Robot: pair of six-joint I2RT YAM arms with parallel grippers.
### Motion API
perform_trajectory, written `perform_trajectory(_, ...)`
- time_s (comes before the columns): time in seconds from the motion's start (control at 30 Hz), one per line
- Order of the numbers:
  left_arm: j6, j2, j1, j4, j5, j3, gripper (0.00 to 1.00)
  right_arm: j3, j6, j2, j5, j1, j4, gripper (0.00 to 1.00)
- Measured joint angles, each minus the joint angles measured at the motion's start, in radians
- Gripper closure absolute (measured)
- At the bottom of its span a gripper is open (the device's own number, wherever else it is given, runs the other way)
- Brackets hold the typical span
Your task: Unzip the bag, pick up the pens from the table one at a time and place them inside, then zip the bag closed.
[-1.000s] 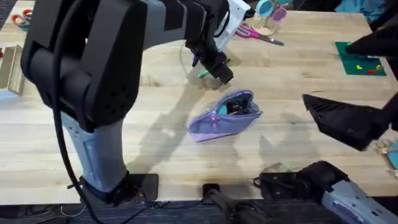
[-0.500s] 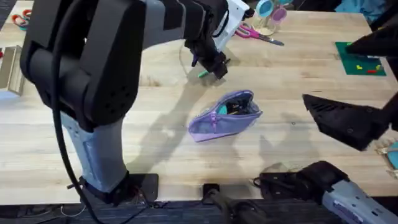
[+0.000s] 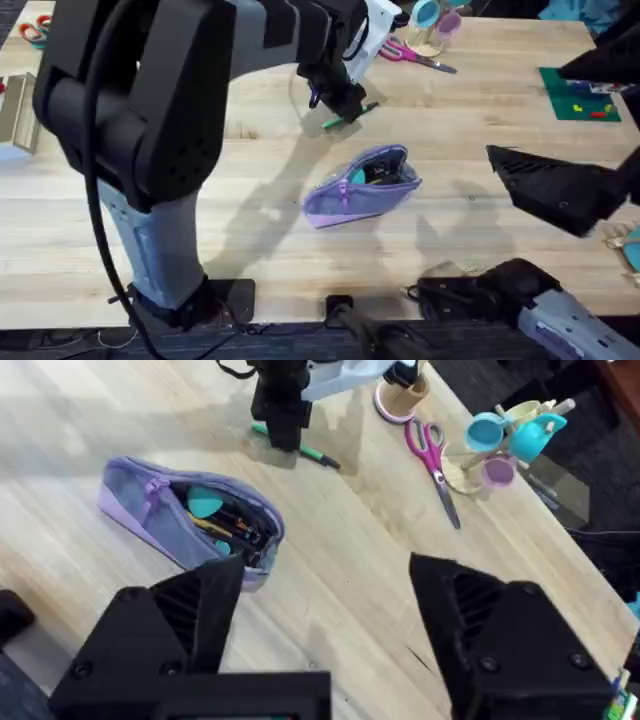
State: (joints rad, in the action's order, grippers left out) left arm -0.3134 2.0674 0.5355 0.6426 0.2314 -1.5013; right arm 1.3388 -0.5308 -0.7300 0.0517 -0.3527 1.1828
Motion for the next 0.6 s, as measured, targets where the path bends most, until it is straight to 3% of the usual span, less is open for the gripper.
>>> perform_trajectory(0.3,0.008,-0.026,-0.002,0.055,-0.023,0.002,0.960,0.000,0.000,0.000,0.000,0.000,0.000,0.005)
perform_trajectory(0.6,-0.009,-0.162,-0.007,0.106,-0.020,0.005,0.960,0.000,0.000,0.000,0.000,0.000,0.005,0.005)
